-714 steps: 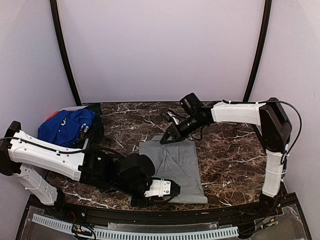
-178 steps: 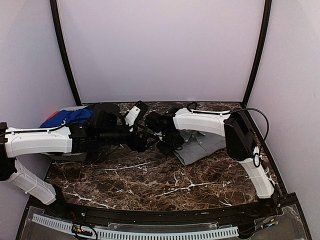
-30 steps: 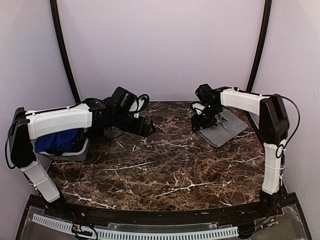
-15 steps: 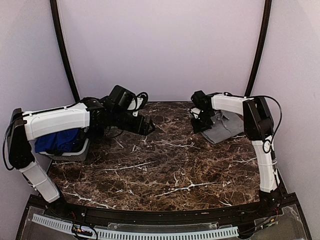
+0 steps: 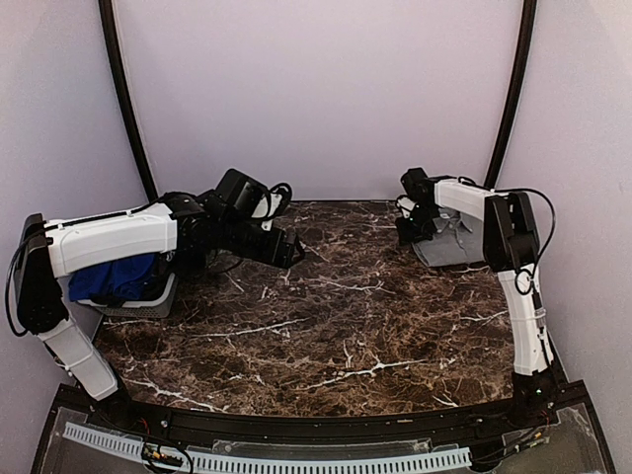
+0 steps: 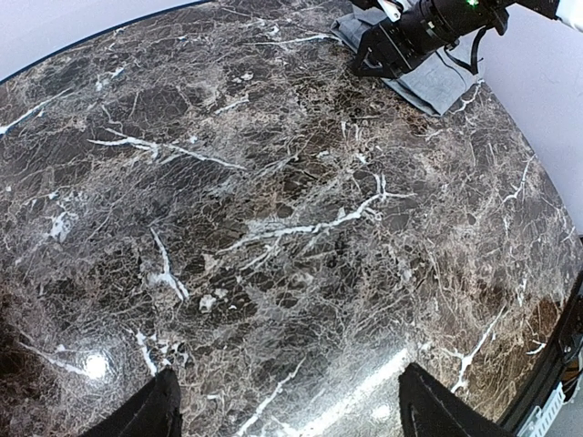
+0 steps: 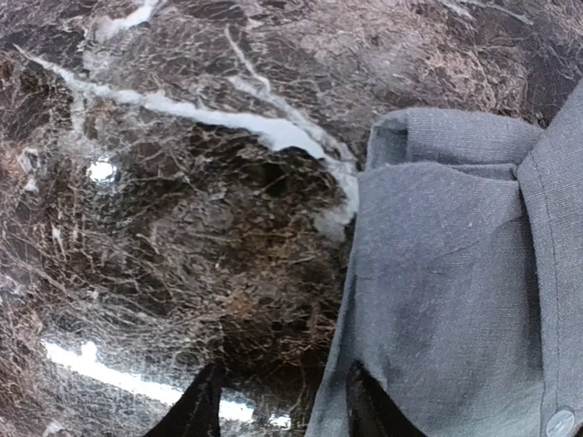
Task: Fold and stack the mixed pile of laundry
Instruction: Move the square-folded shirt to the corner of the board.
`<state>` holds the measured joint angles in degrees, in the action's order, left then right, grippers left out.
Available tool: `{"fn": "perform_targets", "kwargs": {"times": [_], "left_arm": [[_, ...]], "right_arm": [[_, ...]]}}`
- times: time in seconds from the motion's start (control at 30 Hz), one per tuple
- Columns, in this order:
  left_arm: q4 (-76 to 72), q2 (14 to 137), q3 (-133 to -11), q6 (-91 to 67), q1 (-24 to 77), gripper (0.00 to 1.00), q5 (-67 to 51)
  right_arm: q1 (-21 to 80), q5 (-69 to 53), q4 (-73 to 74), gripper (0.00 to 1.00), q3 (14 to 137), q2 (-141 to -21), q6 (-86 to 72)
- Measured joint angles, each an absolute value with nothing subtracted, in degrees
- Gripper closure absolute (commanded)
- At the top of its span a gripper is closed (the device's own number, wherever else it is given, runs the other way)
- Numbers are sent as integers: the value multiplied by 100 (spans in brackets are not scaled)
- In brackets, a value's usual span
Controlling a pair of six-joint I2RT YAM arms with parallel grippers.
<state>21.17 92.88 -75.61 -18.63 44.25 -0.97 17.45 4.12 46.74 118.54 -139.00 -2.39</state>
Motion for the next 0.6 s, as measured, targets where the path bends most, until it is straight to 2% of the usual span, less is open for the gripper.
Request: {"fn": "perform_targets", "kwargs": {"times": [0.13,0.23,0.47,0.6], "left_arm": [[2115,9288,-7561,-1865,4425,18,-102],[2110,9286,-7555,-1872,4425,18,-126],[1986,9201,-7310,-1931,4425,18,-235],[1892,9198,-7271,-1968,4425,18,-322]], "right_arm": [[1837,373,4703,41,11524,-13537,-237],[1898,292,4637,34,10836,-12621,-351],[1728,412,4578,28,9362,-10438,-888],[1415,362,4469,28,8012,-10097,-1184]]}}
